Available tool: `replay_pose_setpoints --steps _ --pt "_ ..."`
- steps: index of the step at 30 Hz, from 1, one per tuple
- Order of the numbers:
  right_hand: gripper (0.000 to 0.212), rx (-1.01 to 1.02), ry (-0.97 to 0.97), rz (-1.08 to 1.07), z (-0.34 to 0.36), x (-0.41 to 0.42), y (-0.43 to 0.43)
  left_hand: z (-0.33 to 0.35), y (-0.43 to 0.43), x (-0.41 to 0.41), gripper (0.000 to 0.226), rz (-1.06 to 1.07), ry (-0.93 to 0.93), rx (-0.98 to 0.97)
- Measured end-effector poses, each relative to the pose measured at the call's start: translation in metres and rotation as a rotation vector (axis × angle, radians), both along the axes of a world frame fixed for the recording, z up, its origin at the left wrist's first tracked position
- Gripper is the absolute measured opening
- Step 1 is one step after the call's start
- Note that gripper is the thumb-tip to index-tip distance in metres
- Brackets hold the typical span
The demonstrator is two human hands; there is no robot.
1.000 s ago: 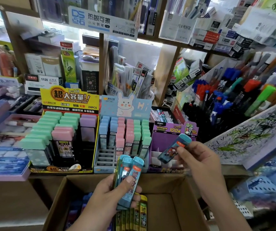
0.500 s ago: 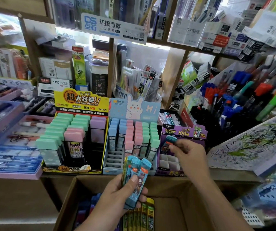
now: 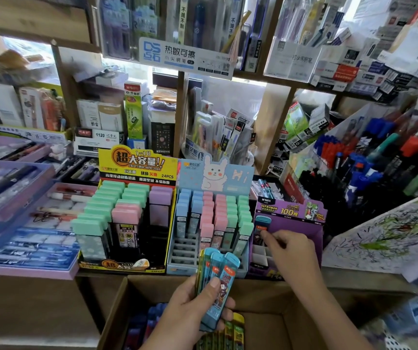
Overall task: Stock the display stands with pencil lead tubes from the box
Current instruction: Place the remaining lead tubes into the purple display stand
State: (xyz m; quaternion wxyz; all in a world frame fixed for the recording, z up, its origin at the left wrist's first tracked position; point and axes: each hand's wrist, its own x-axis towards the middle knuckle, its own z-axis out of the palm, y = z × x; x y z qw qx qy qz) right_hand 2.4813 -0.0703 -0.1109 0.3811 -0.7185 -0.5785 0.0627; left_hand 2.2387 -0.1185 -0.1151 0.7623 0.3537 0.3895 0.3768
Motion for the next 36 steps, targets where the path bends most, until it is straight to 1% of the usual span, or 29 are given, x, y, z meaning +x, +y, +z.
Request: replay_pose_setpoints --steps 7,10,12,15,17,20,22,24,26,27,28,30,32,36 --pt "0.045 0.007 0.007 0.025 0.0 0.003 -0.001 0.006 -0.001 -0.001 0.045 -0.031 -0.024 -0.009" --pt "0.033 0.022 0.018 0.024 0.002 0.004 -0.005 0.007 -0.001 -0.003 0.043 -0.039 -0.043 -0.037" --pt "0.027 0.034 0.016 0.01 0.005 0.004 -0.009 0.008 -0.001 -0.004 0.039 -0.052 -0.06 -0.05" --pt "0.021 0.045 -0.015 -0.03 0.013 0.002 -0.017 0.011 0.0 -0.005 0.025 -0.077 -0.096 -0.058" --pt "0.017 0.065 0.005 -0.047 0.017 -0.002 -0.026 0.011 0.001 -0.006 0.02 -0.087 -0.123 -0.072" --pt "0.016 0.061 0.131 -0.019 0.023 -0.012 -0.046 0.009 0.004 -0.006 0.027 -0.107 -0.166 -0.092" --pt "0.016 0.003 0.228 0.051 0.027 -0.025 -0.06 0.009 0.005 -0.005 0.032 -0.114 -0.182 -0.102" --pt "0.011 -0.109 0.366 0.134 0.03 -0.041 -0.07 0.011 0.003 -0.004 0.029 -0.125 -0.19 -0.094" --pt "0.005 -0.253 0.55 0.221 0.031 -0.055 -0.076 0.011 0.0 -0.004 0.027 -0.128 -0.172 -0.084" --pt "0.008 -0.319 0.63 0.26 0.03 -0.06 -0.077 0.011 -0.001 -0.004 0.028 -0.125 -0.152 -0.077" --pt "0.016 -0.361 0.687 0.287 0.029 -0.063 -0.079 0.01 -0.001 -0.004 0.029 -0.122 -0.135 -0.067" --pt "0.026 -0.371 0.752 0.291 0.024 -0.065 -0.079 0.011 -0.003 -0.002 0.033 -0.118 -0.127 -0.056" --pt "0.031 -0.36 0.786 0.271 0.02 -0.063 -0.078 0.01 -0.005 -0.001 0.036 -0.1 -0.139 -0.055" --pt "0.037 -0.306 0.827 0.267 0.014 -0.054 -0.077 0.006 -0.006 0.001 0.03 -0.076 -0.157 -0.061"
